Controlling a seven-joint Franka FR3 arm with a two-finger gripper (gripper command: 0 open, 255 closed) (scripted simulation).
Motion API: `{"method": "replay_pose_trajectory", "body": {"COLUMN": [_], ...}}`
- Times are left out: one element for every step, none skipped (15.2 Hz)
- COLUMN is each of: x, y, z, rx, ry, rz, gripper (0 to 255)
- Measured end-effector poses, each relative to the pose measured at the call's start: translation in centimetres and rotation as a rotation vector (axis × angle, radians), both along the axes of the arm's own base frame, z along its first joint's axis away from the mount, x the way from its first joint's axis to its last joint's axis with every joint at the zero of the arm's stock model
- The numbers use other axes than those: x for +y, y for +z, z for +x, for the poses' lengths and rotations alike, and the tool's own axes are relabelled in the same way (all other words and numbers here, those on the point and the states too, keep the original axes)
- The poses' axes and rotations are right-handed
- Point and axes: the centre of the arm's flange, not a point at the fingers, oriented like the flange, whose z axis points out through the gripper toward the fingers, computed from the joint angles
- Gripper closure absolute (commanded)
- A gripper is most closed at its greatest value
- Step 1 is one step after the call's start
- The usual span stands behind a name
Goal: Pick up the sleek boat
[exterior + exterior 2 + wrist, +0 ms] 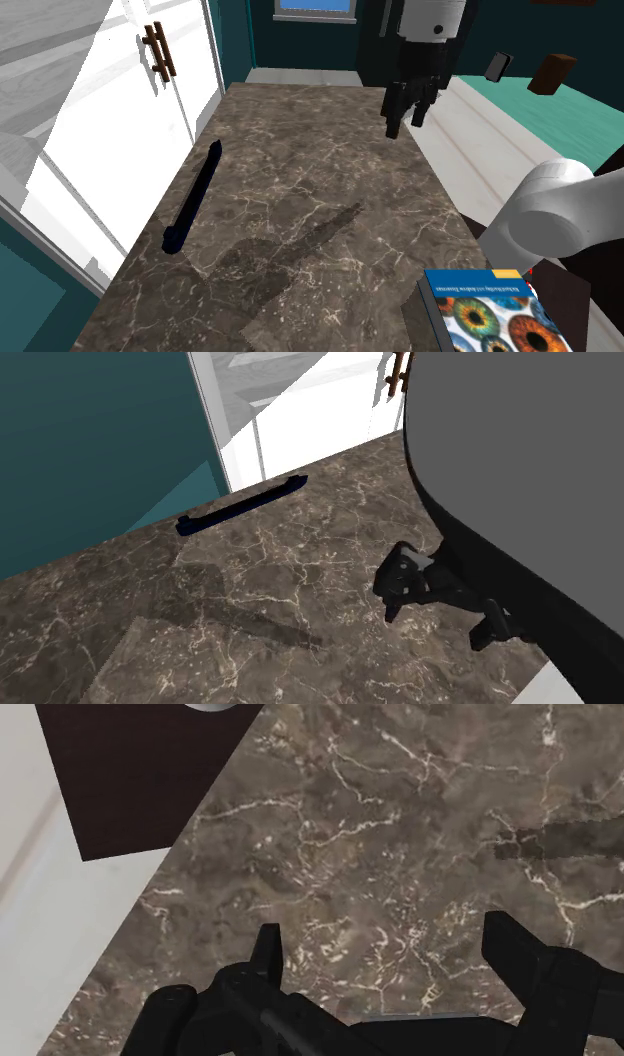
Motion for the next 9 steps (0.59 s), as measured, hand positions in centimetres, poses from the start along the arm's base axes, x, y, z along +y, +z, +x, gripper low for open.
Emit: {"method": "replay_pose_trajectory", "body": {"x": [1.1, 2.3, 3.7, 4.8, 6.1, 7.4, 8.5, 9.9, 11.1], "y": [-0.1, -0.3, -0.7, -0.8, -0.7, -0.7, -0.9, -1.0, -1.2], "z": [0.2, 0.6, 1.2, 1.7, 2.3, 2.6, 3.3, 3.9, 4.5], "rx": [0.0, 0.001, 0.001, 0.002, 0.002, 0.002, 0.002, 0.003, 0.004], "ry": [-0.021, -0.042, -0.063, -0.084, -0.105, -0.126, -0.147, -0.166, -0.188], "rz": [-0.004, -0.007, -0.011, -0.014, -0.018, -0.022, -0.026, -0.029, -0.032], "gripper": [0, 0, 0, 0, 0, 0, 0, 0, 0]}}
